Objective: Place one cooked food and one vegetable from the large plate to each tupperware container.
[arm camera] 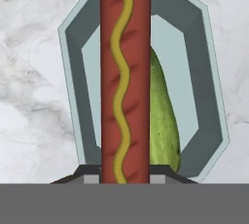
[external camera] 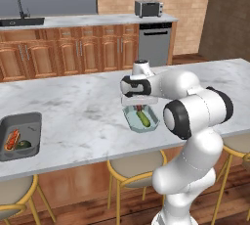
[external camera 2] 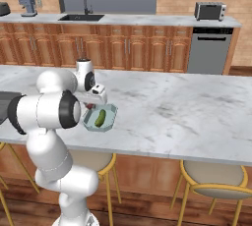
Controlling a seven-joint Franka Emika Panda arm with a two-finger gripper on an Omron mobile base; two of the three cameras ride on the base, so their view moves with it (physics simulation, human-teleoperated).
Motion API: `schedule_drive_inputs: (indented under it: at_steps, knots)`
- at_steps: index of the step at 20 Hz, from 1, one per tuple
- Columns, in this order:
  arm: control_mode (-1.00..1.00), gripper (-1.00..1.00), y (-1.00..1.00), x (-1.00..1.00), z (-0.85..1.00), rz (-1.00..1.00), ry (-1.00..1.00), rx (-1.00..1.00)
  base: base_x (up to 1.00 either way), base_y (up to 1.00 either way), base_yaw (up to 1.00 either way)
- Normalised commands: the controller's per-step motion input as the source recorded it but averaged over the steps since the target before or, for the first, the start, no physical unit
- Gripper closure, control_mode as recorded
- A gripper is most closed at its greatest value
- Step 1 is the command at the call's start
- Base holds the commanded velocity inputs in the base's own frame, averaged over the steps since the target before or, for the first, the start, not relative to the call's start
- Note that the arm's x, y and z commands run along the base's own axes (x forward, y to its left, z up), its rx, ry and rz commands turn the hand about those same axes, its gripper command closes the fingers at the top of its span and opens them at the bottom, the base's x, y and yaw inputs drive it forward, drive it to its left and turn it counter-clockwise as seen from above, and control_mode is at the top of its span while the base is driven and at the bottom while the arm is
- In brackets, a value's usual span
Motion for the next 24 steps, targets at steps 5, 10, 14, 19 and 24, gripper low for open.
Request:
schedule_drive_inputs:
  at_steps: [5,10,14,19,24]
  knots:
    - [-1.00,1.00,-0.04,0.00,-0.19,0.05,0.00,0.00,0.00,0.00,0.00]
    - [-1.00,1.00,-0.03,0.00,-0.18,0.07,-0.01,0.00,0.00,0.00,0.00]
    - [-1.00,1.00,0.00,0.00,-0.07,0.08,0.00,0.00,0.00,0.00,0.00]
    - [-1.00,1.00,0.00,0.00,-0.02,0.08,0.00,0.00,0.00,0.00,0.00]
    - [-1.00,1.00,0.00,-0.08,-0.04,0.06,0.00,0.00,0.00,0.00,0.00]
